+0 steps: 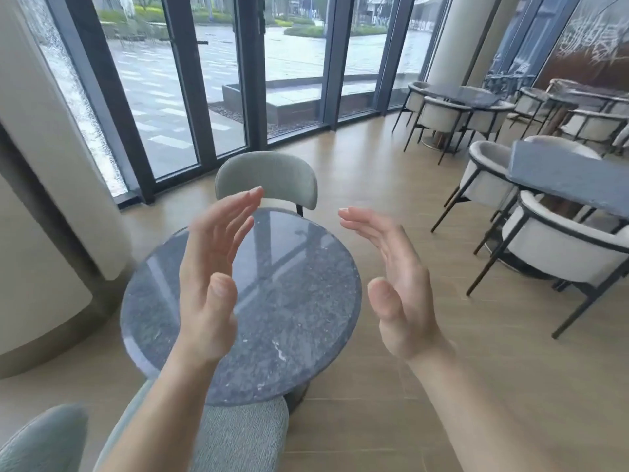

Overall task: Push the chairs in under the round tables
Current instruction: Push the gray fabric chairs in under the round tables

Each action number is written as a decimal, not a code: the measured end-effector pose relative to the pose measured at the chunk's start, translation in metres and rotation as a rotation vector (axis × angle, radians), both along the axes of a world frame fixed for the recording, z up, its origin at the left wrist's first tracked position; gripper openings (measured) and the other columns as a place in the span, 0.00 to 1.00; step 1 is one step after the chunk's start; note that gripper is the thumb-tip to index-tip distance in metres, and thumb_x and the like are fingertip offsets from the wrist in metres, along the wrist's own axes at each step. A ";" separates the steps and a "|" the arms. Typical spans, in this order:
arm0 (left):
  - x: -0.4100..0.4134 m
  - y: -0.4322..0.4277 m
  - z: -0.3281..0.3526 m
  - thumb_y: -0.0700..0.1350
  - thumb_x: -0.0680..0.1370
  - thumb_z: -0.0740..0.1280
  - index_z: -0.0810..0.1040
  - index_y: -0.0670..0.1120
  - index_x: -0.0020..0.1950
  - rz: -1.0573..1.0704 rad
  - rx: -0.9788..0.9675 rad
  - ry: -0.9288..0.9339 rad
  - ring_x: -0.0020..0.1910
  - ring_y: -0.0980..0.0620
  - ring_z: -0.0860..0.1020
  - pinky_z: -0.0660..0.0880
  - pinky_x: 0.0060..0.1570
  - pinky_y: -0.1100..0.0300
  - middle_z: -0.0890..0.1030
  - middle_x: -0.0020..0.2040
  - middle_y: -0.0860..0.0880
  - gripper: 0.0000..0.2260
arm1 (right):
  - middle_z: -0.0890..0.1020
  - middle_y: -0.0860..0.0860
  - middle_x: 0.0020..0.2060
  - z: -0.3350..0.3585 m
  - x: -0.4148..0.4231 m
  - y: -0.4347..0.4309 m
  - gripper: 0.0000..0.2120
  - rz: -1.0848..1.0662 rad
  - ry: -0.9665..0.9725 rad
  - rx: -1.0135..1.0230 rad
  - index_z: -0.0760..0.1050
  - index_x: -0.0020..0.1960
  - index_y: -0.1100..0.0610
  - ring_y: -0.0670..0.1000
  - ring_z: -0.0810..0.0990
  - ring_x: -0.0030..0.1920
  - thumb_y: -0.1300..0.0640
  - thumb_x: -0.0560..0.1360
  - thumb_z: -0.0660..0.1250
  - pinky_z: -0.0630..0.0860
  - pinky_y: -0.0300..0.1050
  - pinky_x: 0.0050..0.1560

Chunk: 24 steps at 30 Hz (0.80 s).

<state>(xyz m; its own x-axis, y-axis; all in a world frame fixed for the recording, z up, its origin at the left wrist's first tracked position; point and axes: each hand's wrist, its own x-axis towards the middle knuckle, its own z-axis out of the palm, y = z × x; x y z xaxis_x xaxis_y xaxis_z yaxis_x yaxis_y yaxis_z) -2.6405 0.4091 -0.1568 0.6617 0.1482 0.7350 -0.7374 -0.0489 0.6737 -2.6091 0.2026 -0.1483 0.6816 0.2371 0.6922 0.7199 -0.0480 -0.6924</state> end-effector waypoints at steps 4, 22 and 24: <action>0.082 -0.035 0.020 0.74 0.81 0.58 0.70 0.54 0.75 -0.007 -0.001 -0.011 0.79 0.36 0.72 0.69 0.78 0.40 0.73 0.77 0.42 0.31 | 0.80 0.55 0.71 0.015 0.075 -0.038 0.39 -0.030 -0.021 0.010 0.70 0.75 0.53 0.56 0.79 0.73 0.23 0.79 0.57 0.74 0.60 0.75; 0.431 -0.235 0.044 0.76 0.79 0.59 0.66 0.49 0.75 0.216 0.045 0.014 0.79 0.37 0.72 0.68 0.79 0.37 0.68 0.80 0.42 0.37 | 0.78 0.59 0.71 0.039 0.484 -0.220 0.44 0.232 -0.071 -0.007 0.69 0.75 0.60 0.57 0.79 0.72 0.23 0.79 0.55 0.73 0.57 0.75; 0.466 -0.240 0.042 0.76 0.79 0.59 0.66 0.49 0.75 0.270 0.029 -0.005 0.79 0.38 0.72 0.68 0.79 0.36 0.70 0.79 0.43 0.37 | 0.78 0.59 0.71 0.038 0.532 -0.221 0.43 0.284 -0.085 0.019 0.69 0.75 0.58 0.57 0.78 0.73 0.23 0.79 0.55 0.73 0.59 0.75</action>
